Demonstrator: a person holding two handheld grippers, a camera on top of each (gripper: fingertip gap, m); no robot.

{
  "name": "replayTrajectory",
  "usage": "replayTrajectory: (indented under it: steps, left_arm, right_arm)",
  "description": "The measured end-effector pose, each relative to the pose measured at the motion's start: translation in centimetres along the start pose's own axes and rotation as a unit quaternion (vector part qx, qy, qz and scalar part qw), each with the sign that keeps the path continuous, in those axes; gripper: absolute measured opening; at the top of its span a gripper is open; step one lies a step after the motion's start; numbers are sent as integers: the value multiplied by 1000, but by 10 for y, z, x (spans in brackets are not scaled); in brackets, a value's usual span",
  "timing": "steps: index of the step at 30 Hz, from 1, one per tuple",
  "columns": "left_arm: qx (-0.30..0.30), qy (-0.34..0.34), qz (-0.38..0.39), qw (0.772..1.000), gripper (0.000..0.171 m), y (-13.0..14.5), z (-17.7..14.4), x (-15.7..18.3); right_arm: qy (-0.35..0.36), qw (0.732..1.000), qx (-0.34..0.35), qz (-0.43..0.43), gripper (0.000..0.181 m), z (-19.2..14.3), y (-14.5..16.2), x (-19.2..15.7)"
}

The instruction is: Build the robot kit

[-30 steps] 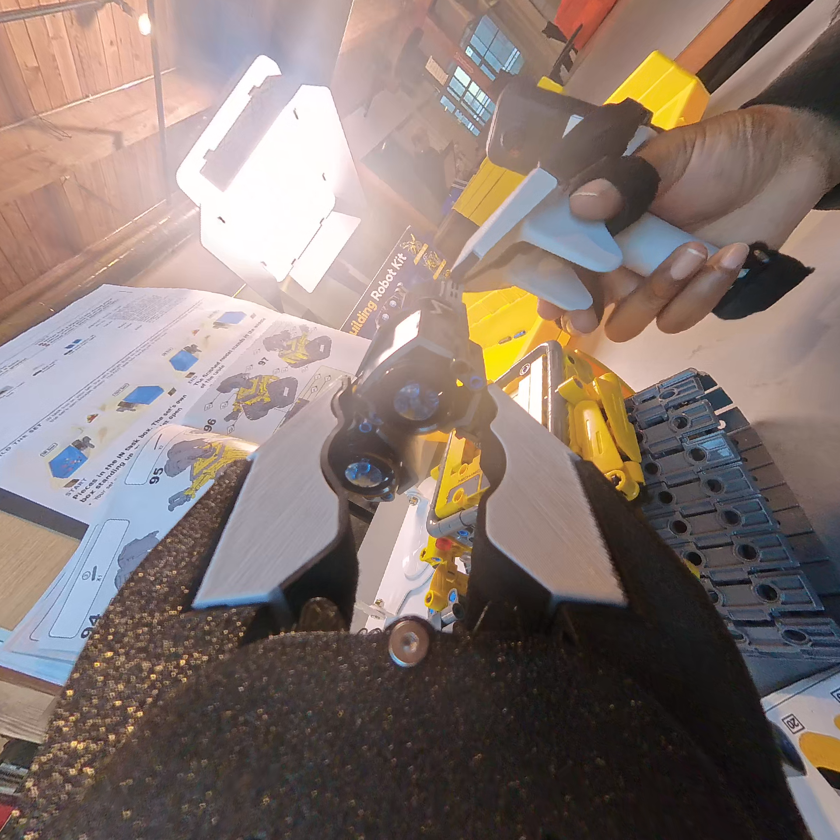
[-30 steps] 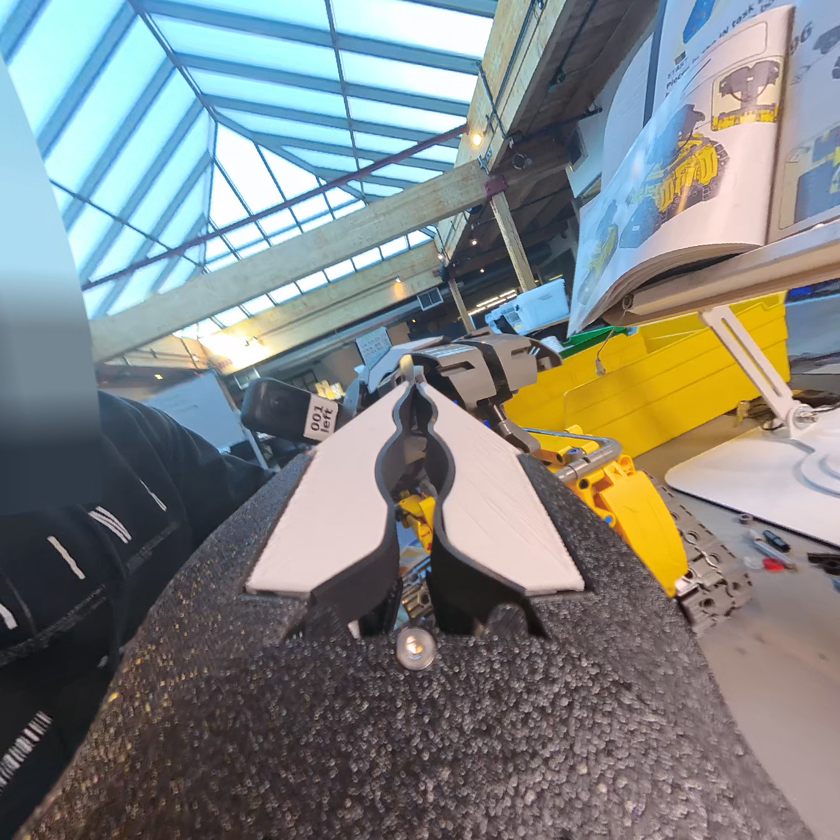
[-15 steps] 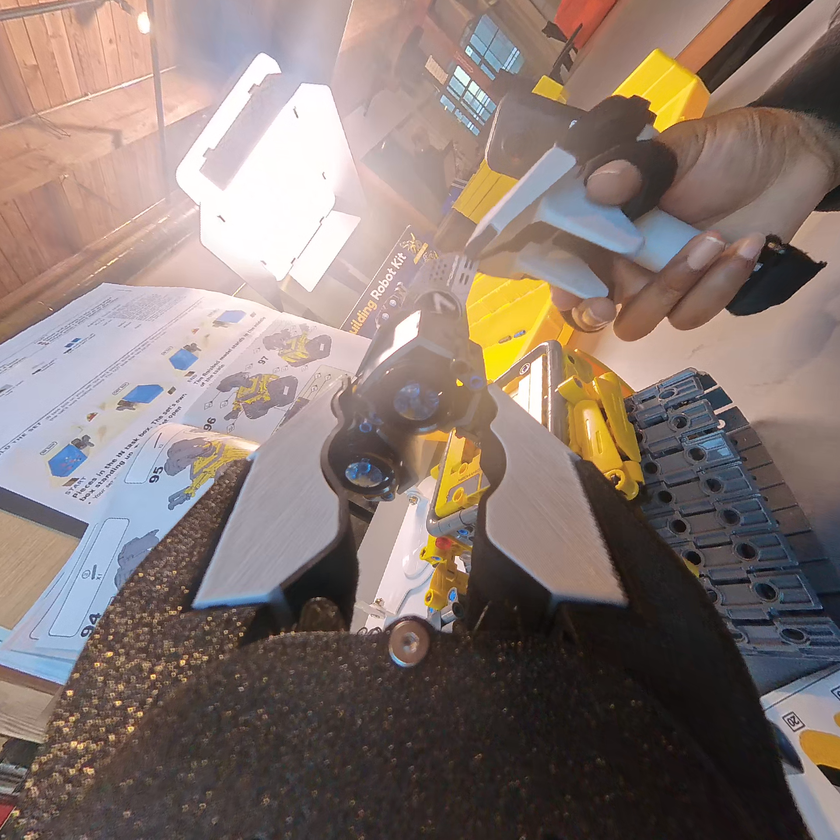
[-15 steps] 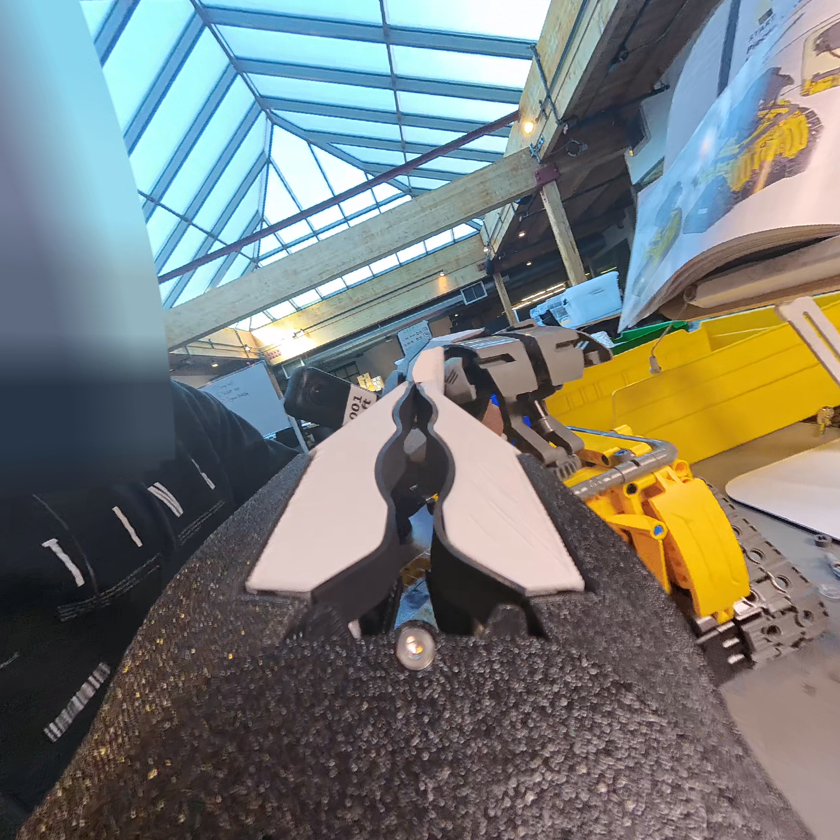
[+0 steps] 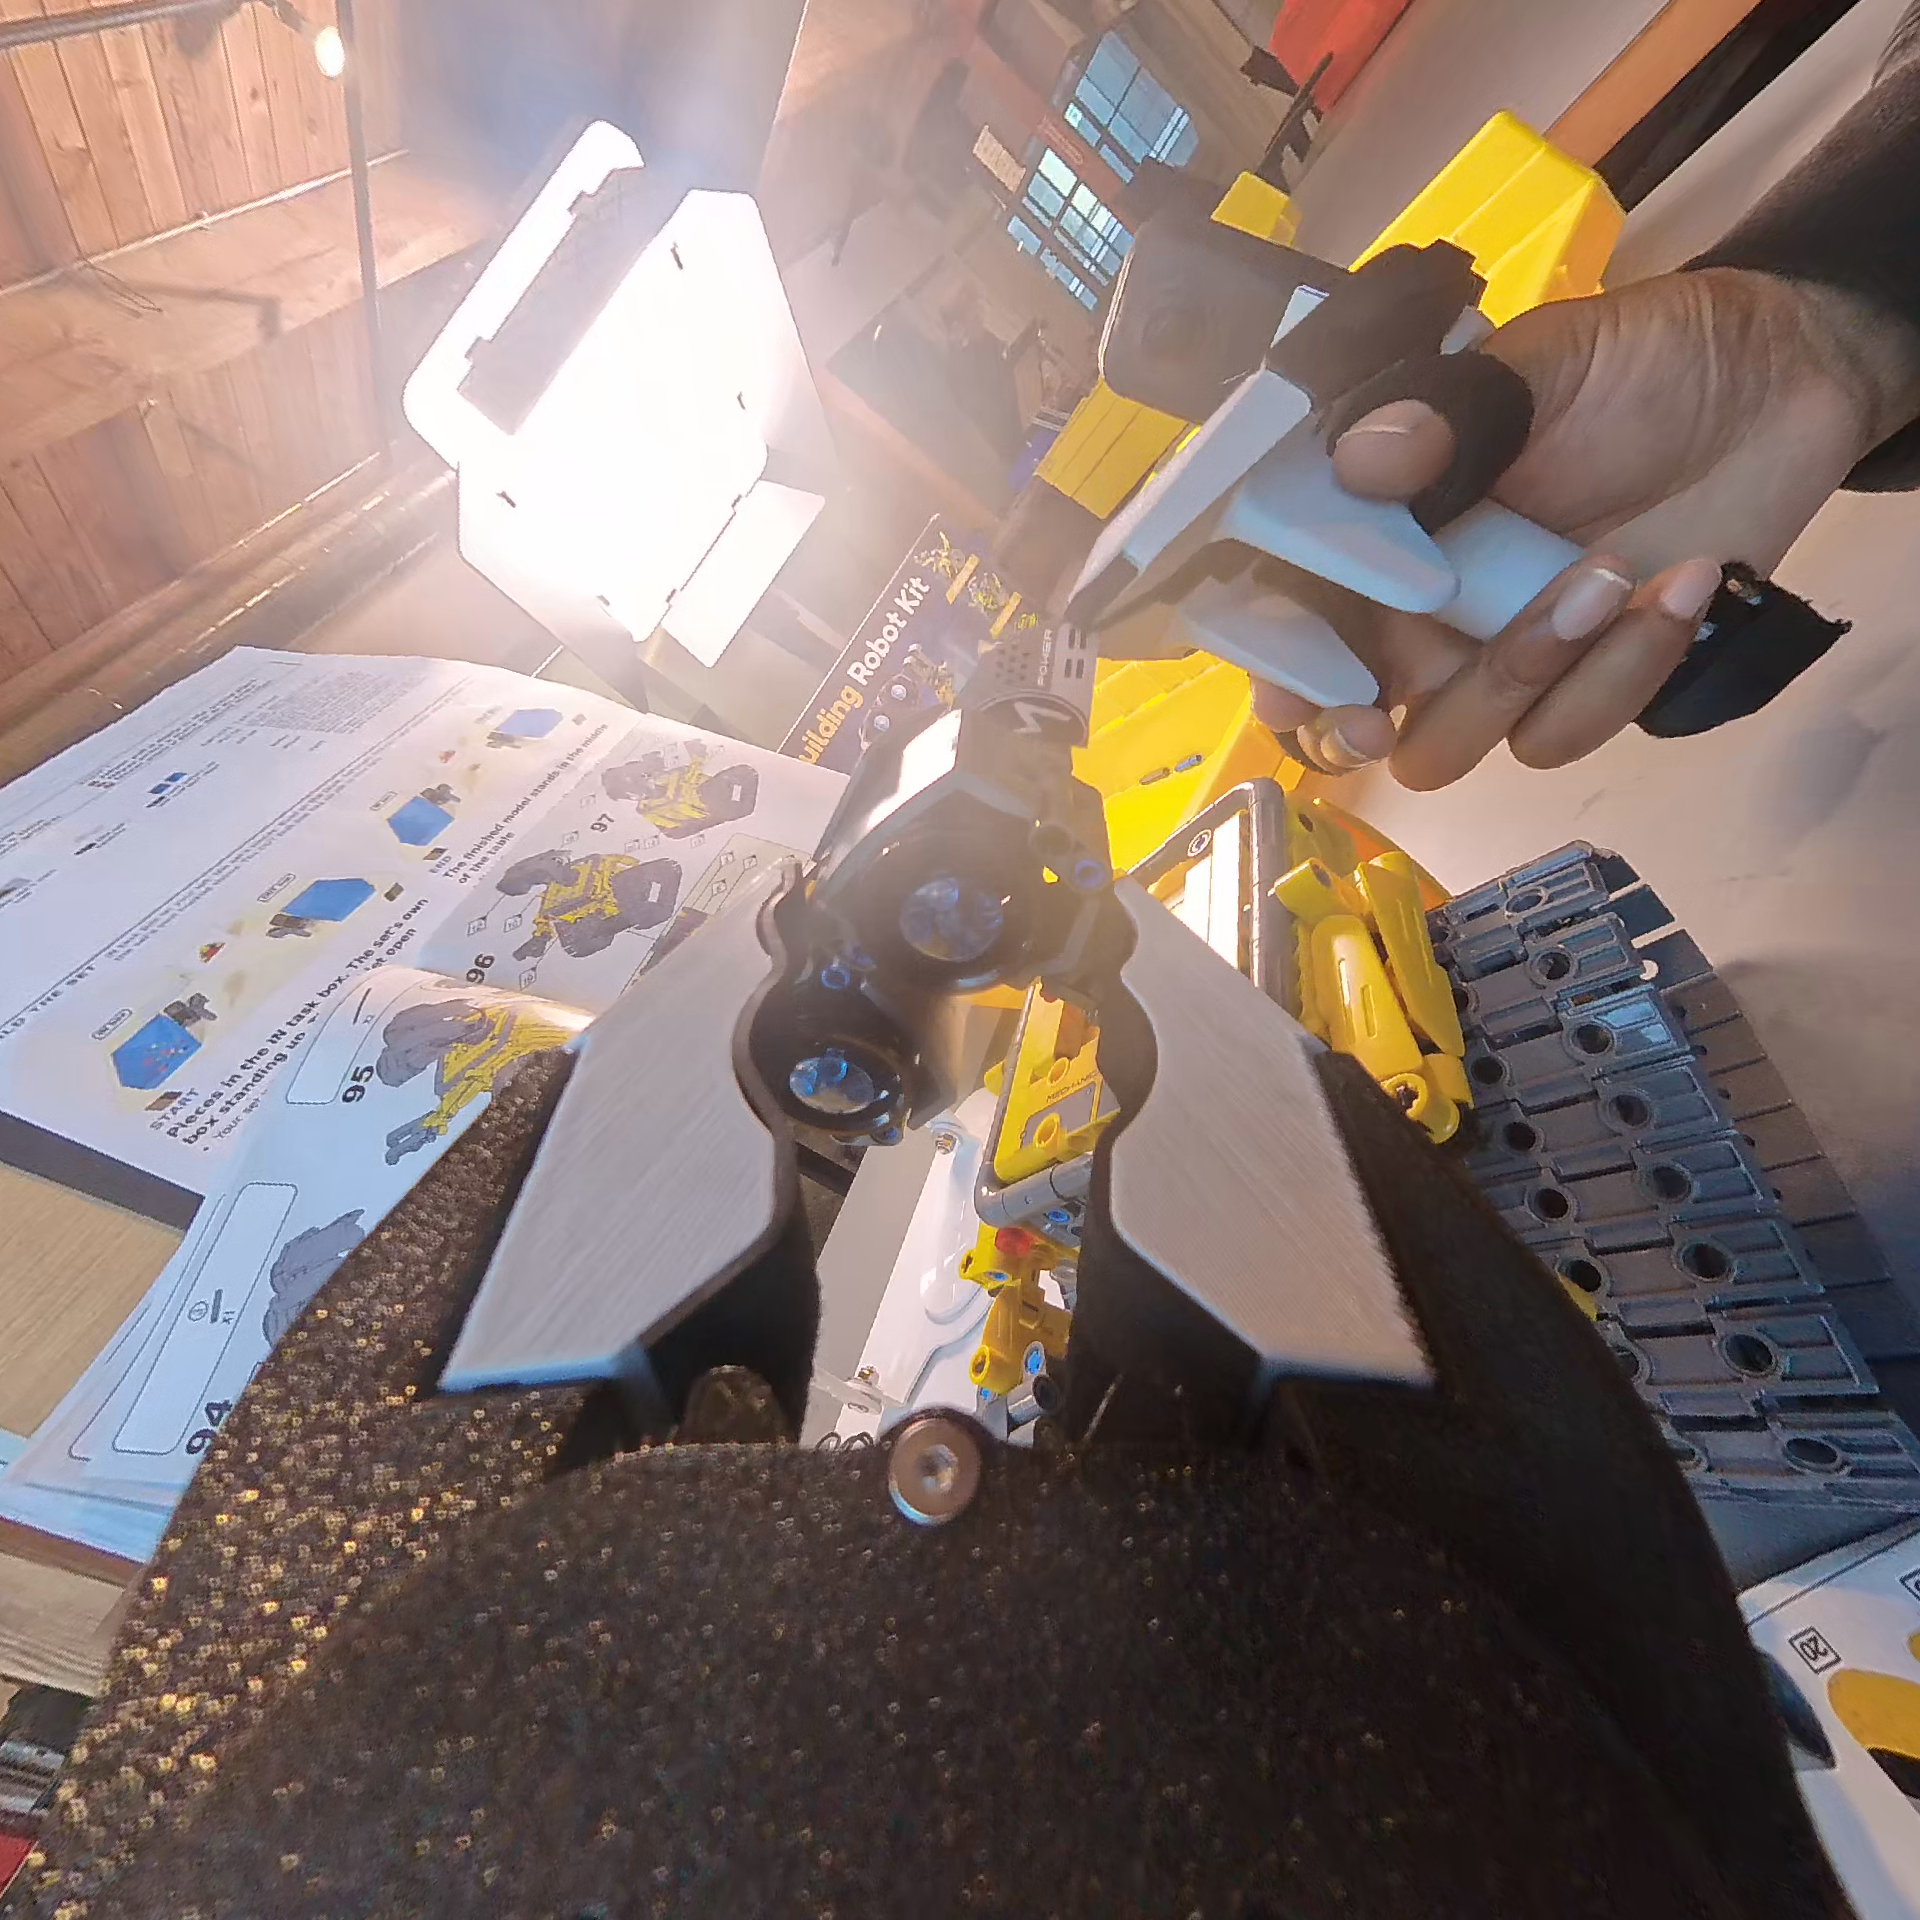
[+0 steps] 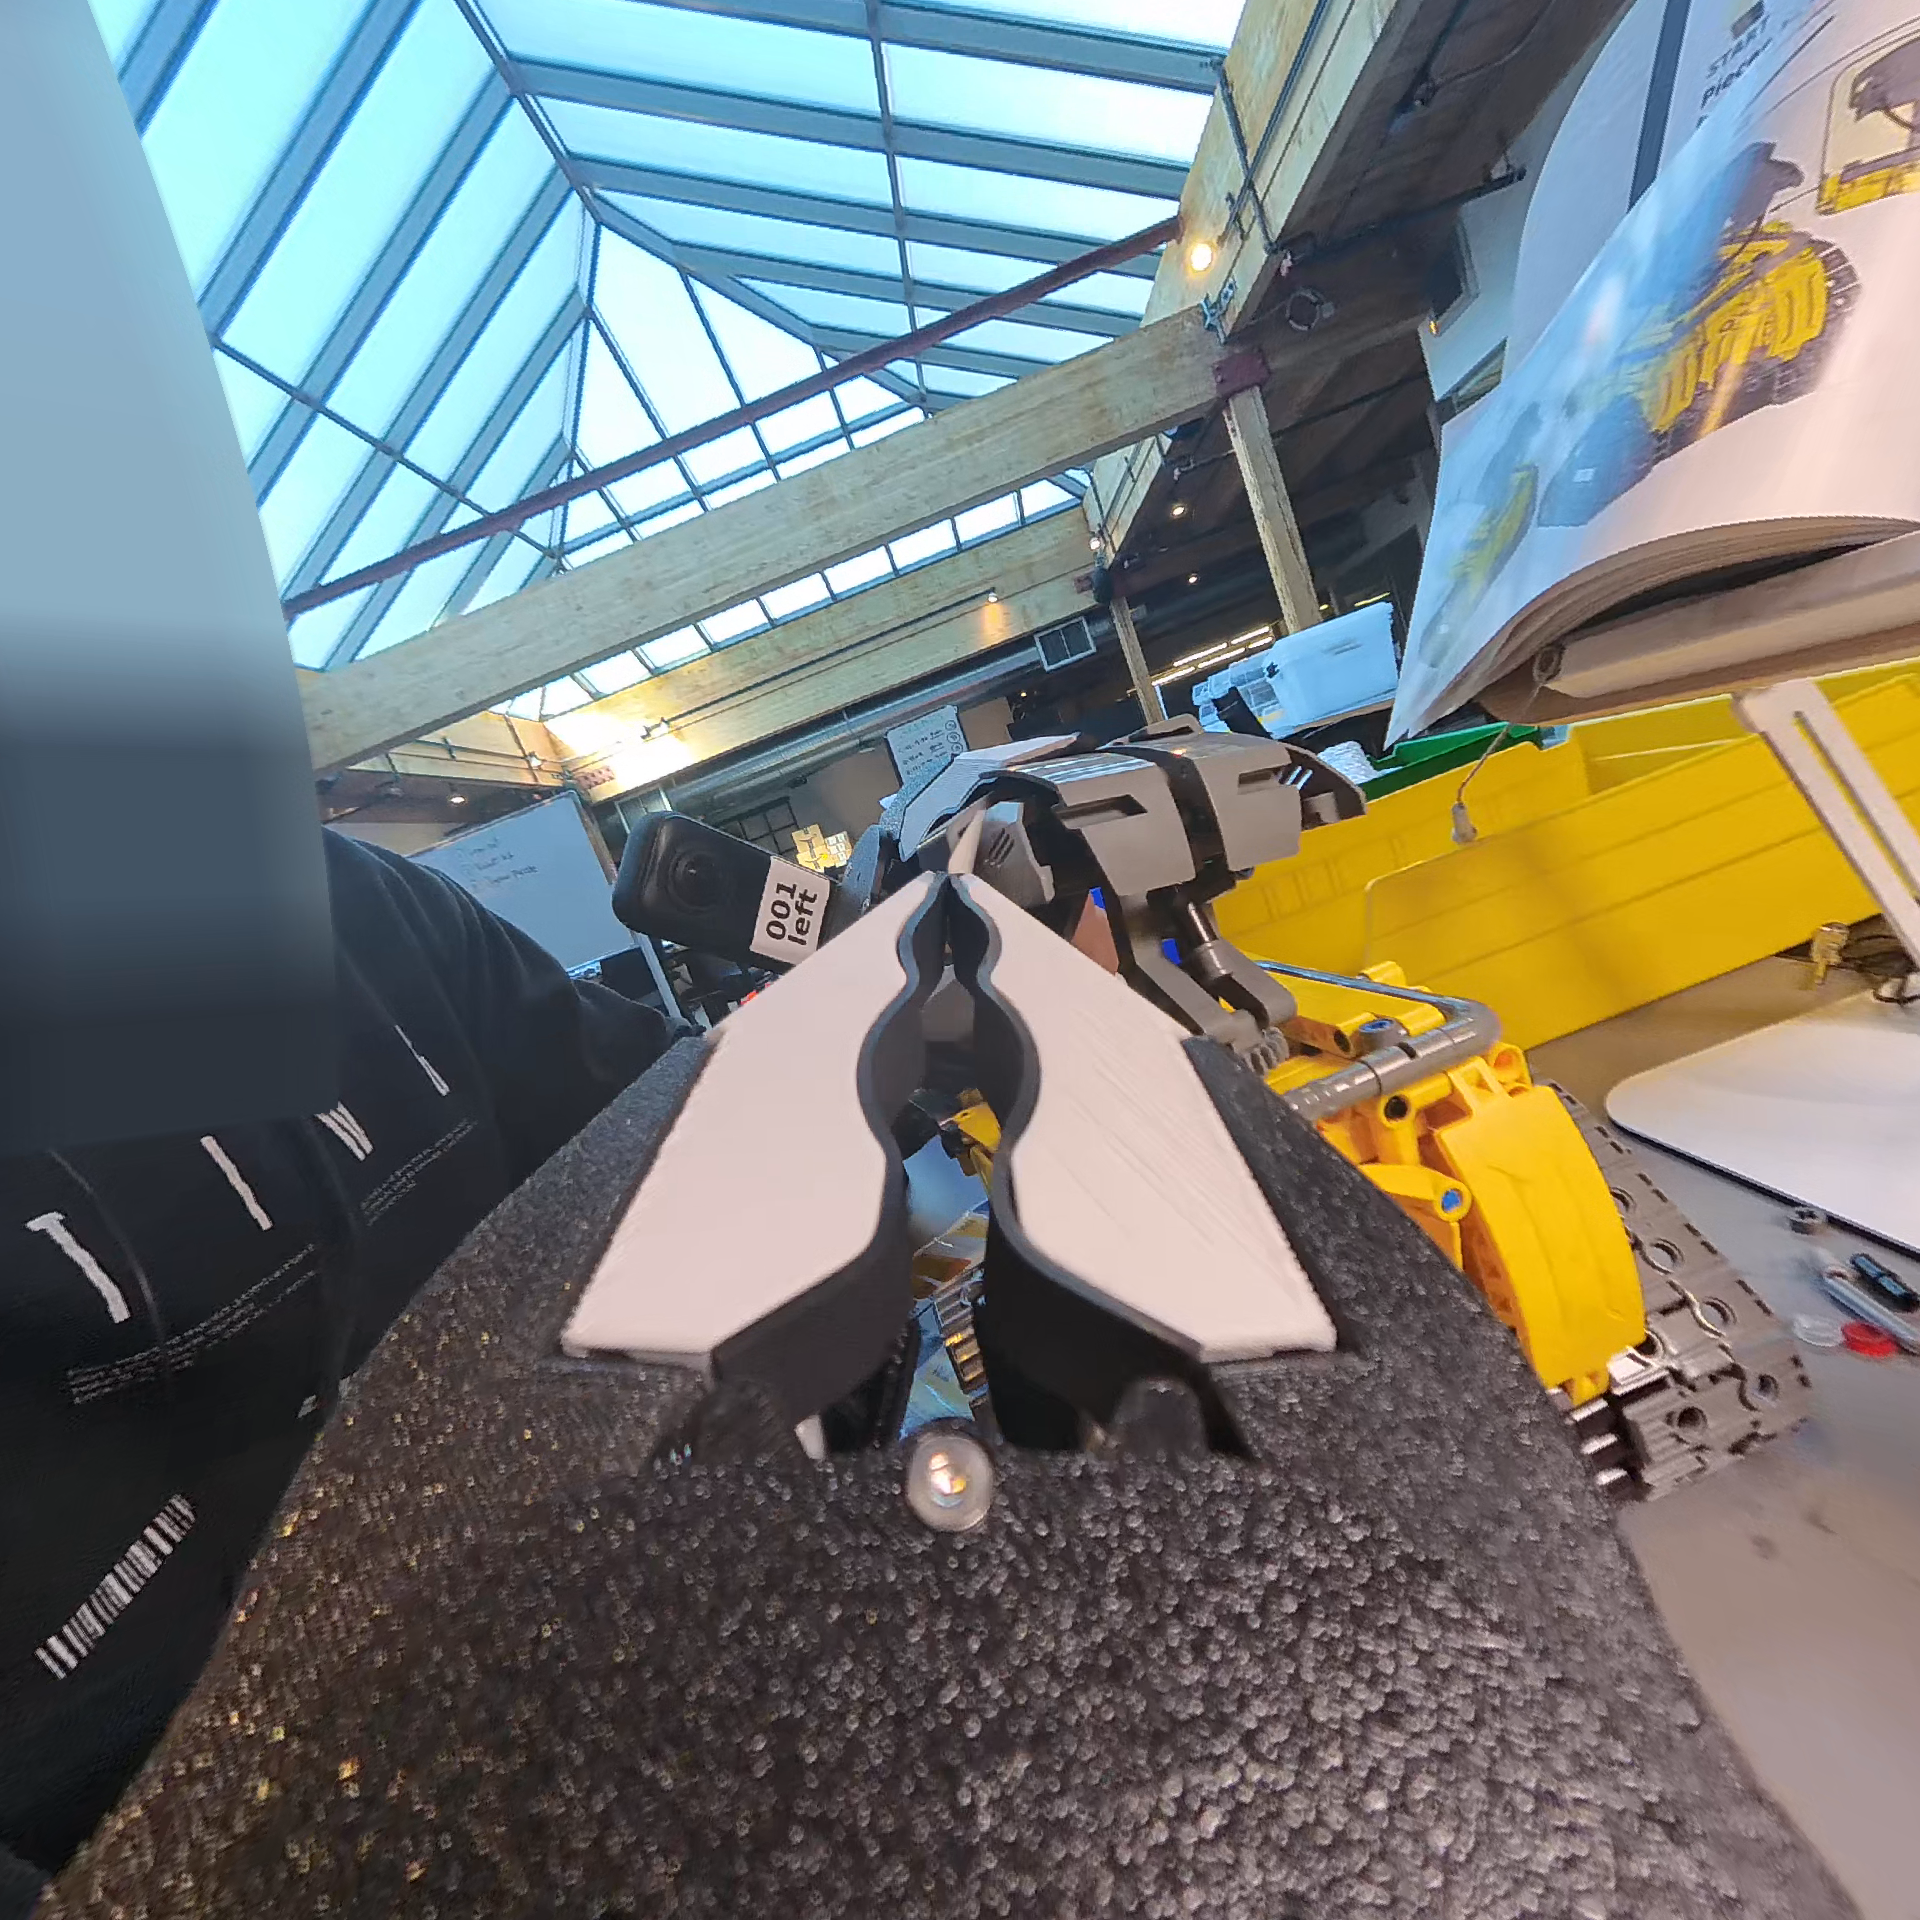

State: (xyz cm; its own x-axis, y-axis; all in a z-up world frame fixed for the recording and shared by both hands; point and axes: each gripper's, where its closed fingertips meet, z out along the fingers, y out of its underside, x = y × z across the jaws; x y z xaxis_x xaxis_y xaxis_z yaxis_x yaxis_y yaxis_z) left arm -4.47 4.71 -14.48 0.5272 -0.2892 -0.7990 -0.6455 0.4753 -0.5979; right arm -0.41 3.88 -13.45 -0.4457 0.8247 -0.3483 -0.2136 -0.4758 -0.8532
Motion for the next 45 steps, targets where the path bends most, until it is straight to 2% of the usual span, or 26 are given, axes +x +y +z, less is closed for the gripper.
replayTrajectory:
  steps: [45]
  left_arm:
    - [1, 0, 0, 1000, 54, 0, 0, 0]
  right_arm:
    - [34, 996, -7, -82, 0, 2, -3, 1]
